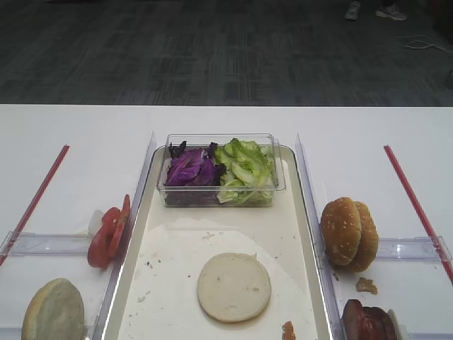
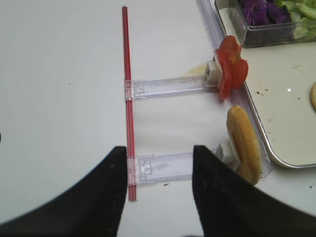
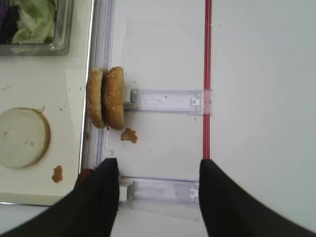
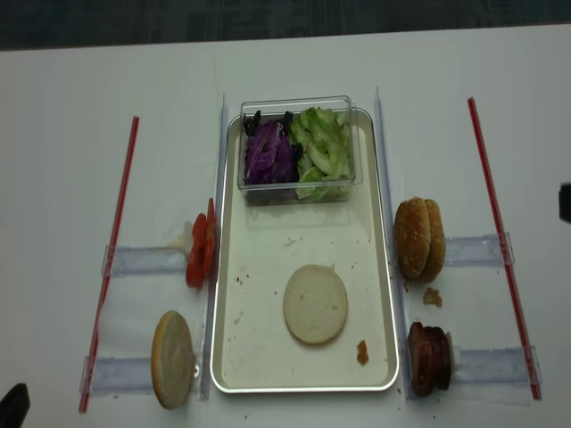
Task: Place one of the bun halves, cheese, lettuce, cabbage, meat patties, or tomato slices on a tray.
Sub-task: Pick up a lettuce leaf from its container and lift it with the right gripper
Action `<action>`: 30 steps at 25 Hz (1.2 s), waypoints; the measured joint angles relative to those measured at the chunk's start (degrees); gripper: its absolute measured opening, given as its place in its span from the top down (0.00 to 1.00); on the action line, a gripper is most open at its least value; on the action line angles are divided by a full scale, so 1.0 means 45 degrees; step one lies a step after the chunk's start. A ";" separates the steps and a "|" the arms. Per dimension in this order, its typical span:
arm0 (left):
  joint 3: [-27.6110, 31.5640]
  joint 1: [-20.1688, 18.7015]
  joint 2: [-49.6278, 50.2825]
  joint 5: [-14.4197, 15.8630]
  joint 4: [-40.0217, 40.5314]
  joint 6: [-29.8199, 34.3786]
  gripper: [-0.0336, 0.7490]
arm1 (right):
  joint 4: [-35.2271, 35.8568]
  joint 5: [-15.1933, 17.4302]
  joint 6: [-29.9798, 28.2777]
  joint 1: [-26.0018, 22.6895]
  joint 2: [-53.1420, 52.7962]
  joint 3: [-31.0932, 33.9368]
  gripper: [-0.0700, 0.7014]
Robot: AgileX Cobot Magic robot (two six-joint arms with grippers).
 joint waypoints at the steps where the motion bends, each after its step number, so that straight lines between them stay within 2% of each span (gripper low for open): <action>1: 0.0000 0.0000 0.0000 0.0000 0.0000 0.0000 0.58 | 0.0031 0.0066 0.0092 0.0000 0.0609 -0.0411 0.40; 11: 0.0000 0.0000 0.0000 0.0000 0.0000 0.0000 0.58 | 0.0123 0.1002 0.0235 0.0000 0.5382 -0.5060 0.40; 17: 0.0000 0.0000 0.0000 0.0000 0.0000 0.0000 0.58 | -0.0058 0.1047 0.0235 0.0000 0.7577 -0.7259 0.40; 24: 0.0000 0.0000 0.0000 0.0000 0.0000 0.0000 0.58 | -0.0128 0.1077 0.0235 0.0000 0.9424 -0.8755 0.40; 30: 0.0000 0.0000 0.0000 0.0000 0.0000 0.0000 0.58 | -0.0128 0.1077 0.0235 0.0000 1.0568 -0.9290 0.40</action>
